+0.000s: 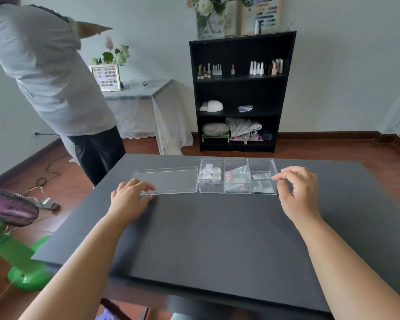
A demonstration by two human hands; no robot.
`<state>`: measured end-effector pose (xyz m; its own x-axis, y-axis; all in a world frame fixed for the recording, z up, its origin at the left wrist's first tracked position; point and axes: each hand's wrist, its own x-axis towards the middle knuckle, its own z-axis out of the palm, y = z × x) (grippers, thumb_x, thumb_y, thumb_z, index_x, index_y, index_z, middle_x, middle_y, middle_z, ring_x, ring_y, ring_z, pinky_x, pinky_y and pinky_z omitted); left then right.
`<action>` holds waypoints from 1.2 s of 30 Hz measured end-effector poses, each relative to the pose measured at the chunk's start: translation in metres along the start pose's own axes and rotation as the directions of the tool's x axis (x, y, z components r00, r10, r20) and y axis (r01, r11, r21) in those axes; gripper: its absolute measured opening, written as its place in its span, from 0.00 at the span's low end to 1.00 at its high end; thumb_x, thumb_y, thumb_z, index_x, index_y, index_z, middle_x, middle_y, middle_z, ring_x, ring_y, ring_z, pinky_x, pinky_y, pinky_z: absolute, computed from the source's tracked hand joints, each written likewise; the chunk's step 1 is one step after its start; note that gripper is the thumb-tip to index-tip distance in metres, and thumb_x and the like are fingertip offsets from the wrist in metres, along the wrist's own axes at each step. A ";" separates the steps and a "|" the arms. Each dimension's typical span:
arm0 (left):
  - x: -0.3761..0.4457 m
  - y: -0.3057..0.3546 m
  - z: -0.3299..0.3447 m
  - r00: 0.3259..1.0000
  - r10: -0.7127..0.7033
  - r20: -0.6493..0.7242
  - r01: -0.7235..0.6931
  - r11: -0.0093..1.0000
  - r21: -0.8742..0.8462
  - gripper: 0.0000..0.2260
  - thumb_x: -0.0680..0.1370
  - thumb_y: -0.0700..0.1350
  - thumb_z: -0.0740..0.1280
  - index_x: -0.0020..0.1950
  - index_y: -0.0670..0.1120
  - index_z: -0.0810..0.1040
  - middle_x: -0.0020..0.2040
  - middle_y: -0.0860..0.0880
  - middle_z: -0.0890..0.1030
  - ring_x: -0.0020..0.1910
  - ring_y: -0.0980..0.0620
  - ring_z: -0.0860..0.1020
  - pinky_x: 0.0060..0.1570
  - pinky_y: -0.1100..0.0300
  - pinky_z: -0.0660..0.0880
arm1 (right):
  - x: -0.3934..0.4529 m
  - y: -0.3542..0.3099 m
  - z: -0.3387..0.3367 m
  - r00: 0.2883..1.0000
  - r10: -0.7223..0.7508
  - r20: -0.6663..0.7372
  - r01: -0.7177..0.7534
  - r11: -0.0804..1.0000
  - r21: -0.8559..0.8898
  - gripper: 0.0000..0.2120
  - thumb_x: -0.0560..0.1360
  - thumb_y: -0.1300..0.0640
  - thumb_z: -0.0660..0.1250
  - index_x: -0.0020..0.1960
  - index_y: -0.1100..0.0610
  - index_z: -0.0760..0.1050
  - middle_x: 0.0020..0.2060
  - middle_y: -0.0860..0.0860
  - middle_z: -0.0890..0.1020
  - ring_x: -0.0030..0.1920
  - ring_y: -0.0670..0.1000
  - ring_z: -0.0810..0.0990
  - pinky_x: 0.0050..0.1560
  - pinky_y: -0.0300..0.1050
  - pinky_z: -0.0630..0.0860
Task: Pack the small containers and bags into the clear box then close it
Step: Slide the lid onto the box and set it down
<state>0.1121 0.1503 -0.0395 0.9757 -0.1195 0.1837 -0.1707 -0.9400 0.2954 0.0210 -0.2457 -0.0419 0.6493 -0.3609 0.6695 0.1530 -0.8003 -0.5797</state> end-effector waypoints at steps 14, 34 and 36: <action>-0.068 0.014 -0.039 0.927 0.316 0.203 -0.275 0.939 -0.207 0.04 0.75 0.49 0.68 0.41 0.57 0.77 0.54 0.64 0.78 0.55 0.59 0.75 0.59 0.54 0.68 | -0.035 -0.032 0.006 0.855 -0.317 0.410 0.336 0.941 0.026 0.09 0.70 0.63 0.70 0.50 0.55 0.78 0.33 0.46 0.77 0.34 0.47 0.71 0.38 0.46 0.74; -0.068 0.084 -0.054 0.921 0.389 -0.032 -0.353 0.796 -0.491 0.10 0.73 0.61 0.68 0.53 0.63 0.77 0.54 0.67 0.79 0.58 0.68 0.73 0.55 0.67 0.69 | -0.054 -0.042 -0.016 0.937 -0.047 0.345 -0.137 0.862 0.488 0.05 0.70 0.49 0.72 0.46 0.45 0.82 0.47 0.47 0.80 0.43 0.47 0.80 0.46 0.36 0.77; -0.063 0.082 -0.050 0.949 0.309 -0.056 -0.266 0.693 -0.670 0.16 0.73 0.60 0.69 0.59 0.62 0.73 0.58 0.63 0.78 0.59 0.62 0.74 0.57 0.64 0.69 | -0.052 -0.040 -0.018 0.947 0.032 0.321 -0.209 0.820 0.533 0.04 0.70 0.50 0.72 0.45 0.44 0.82 0.46 0.46 0.82 0.41 0.49 0.82 0.45 0.38 0.78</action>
<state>0.0295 0.0963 0.0198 0.8657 -0.3861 0.3186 -0.4695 -0.4054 0.7843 -0.0324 -0.2036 -0.0450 0.8585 -0.2139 0.4661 0.3871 -0.3257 -0.8626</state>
